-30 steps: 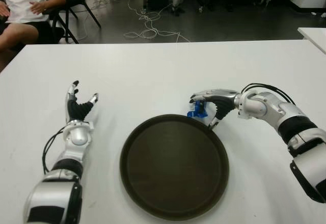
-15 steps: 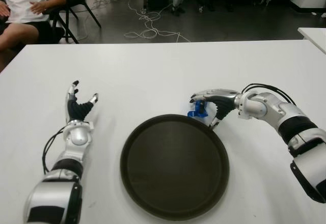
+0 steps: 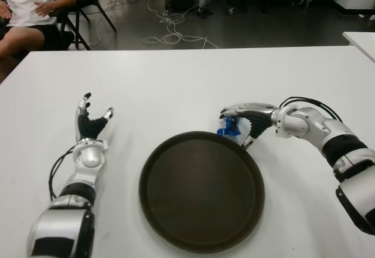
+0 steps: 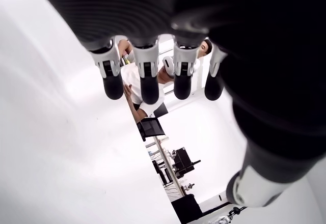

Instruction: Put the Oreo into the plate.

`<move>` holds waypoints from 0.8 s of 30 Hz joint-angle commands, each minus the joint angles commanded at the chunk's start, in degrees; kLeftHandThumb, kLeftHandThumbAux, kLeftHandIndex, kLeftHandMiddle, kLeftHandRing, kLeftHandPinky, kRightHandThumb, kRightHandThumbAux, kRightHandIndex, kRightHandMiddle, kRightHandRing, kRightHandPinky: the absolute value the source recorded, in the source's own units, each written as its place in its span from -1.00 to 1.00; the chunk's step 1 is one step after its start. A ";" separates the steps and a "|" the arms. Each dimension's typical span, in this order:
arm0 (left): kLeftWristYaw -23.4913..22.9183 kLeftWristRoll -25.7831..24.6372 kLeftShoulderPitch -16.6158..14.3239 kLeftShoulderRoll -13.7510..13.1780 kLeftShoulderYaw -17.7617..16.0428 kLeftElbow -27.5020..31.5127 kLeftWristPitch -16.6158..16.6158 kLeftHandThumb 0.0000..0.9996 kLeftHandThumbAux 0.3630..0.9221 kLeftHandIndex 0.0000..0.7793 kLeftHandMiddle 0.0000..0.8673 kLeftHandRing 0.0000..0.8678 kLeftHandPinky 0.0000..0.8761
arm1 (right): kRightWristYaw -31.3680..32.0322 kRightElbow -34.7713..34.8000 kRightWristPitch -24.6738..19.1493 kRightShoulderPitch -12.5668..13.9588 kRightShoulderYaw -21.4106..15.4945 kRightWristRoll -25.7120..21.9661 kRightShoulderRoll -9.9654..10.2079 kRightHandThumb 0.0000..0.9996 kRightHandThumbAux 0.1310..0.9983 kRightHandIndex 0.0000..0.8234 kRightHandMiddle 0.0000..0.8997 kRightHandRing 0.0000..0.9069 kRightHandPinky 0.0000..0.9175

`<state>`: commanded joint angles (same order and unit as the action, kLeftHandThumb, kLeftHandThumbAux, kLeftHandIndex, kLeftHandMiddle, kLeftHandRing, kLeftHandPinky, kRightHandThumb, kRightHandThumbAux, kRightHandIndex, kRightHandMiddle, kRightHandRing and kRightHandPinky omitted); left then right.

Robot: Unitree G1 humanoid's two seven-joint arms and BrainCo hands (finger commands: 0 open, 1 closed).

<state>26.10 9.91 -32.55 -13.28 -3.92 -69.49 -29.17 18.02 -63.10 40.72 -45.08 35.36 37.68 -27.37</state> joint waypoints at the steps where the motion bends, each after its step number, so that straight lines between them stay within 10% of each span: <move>1: 0.09 0.03 0.00 0.01 0.01 0.01 0.02 -1.00 0.35 -0.83 -0.77 -0.82 -0.88 | 0.11 0.14 0.10 0.12 0.04 0.01 -0.19 -1.00 0.45 -1.00 -1.00 -1.00 -1.00; 24: -0.13 0.24 -0.02 -0.46 0.24 -0.05 0.09 -1.00 0.40 -0.85 -0.77 -0.83 -0.88 | 3.40 6.38 -0.74 5.80 -2.39 -3.13 -4.40 -1.00 0.71 -1.00 -1.00 -1.00 -1.00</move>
<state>25.97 10.14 -32.57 -13.74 -3.69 -69.54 -29.08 21.42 -56.72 39.98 -39.29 32.97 34.54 -31.77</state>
